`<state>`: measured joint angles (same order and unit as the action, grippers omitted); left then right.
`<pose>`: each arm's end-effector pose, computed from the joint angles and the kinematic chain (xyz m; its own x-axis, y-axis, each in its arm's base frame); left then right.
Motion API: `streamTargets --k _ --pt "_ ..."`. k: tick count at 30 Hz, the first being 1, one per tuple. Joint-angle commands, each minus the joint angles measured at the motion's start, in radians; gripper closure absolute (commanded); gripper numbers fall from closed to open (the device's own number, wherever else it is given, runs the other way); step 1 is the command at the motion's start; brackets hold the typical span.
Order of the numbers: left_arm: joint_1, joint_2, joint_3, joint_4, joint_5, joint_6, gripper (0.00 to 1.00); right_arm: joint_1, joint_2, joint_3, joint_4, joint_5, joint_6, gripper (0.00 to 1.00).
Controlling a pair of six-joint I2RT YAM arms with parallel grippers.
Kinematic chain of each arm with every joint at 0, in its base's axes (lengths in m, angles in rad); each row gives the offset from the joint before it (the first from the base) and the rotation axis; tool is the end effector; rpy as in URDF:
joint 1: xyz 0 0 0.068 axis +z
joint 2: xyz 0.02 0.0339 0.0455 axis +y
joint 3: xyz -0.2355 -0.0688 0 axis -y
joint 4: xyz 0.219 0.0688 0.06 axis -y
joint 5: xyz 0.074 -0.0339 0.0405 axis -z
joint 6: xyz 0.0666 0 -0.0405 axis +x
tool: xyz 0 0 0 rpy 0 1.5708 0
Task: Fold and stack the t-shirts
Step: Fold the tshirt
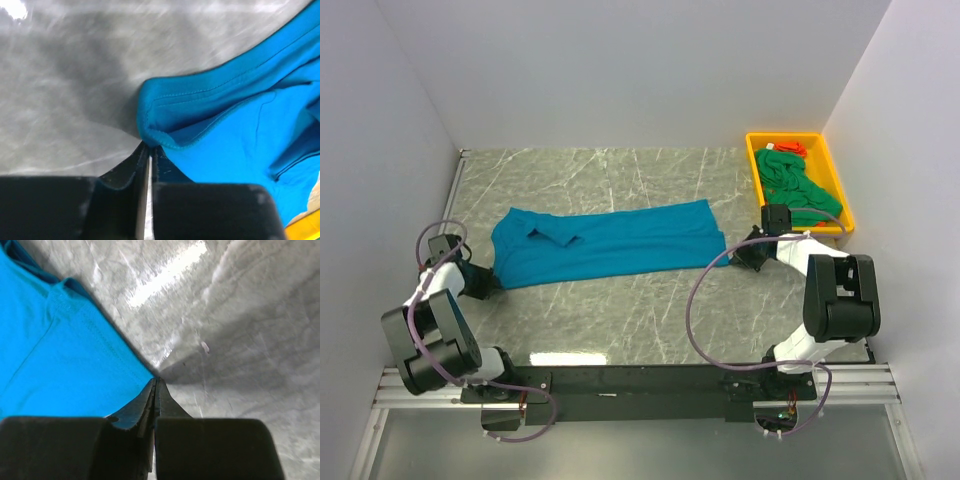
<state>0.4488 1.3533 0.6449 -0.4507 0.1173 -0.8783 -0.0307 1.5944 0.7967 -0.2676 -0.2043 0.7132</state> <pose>0.2112 0.0930 0.1181 -0.2280 -0.9582 -0.1729 -0.8837 0.2782 -0.3765 0.2891 0.0046 0.1123 -0.7060 0.6626 -0.2501 0.5206 0.7249 0.4511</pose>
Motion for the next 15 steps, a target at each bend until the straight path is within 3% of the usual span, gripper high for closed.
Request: streamTargets --k 1,4,5,7,8,12,15 --pt "0.008 -0.081 -0.040 0.004 0.036 -0.016 0.87 -0.011 -0.059 -0.007 -0.051 0.042 -0.064 1.00" --pt "0.010 -0.135 -0.065 -0.017 0.036 -0.024 0.74 -0.011 -0.077 -0.019 -0.074 0.045 -0.086 0.93" --pt "0.008 -0.150 -0.068 -0.026 0.033 -0.024 0.63 -0.011 -0.099 -0.025 -0.079 0.055 -0.092 0.83" --pt "0.008 -0.187 -0.065 -0.052 0.012 -0.019 0.52 -0.005 -0.122 -0.028 -0.100 0.072 -0.110 0.72" --pt "0.008 -0.198 -0.054 -0.063 0.004 -0.013 0.40 0.000 -0.149 -0.025 -0.117 0.089 -0.116 0.63" --pt "0.007 -0.259 -0.004 -0.114 -0.030 0.012 0.33 0.026 -0.214 0.015 -0.160 0.138 -0.147 0.53" --pt "0.004 -0.312 0.045 -0.135 -0.027 0.044 0.32 0.135 -0.254 0.062 -0.188 0.177 -0.175 0.51"
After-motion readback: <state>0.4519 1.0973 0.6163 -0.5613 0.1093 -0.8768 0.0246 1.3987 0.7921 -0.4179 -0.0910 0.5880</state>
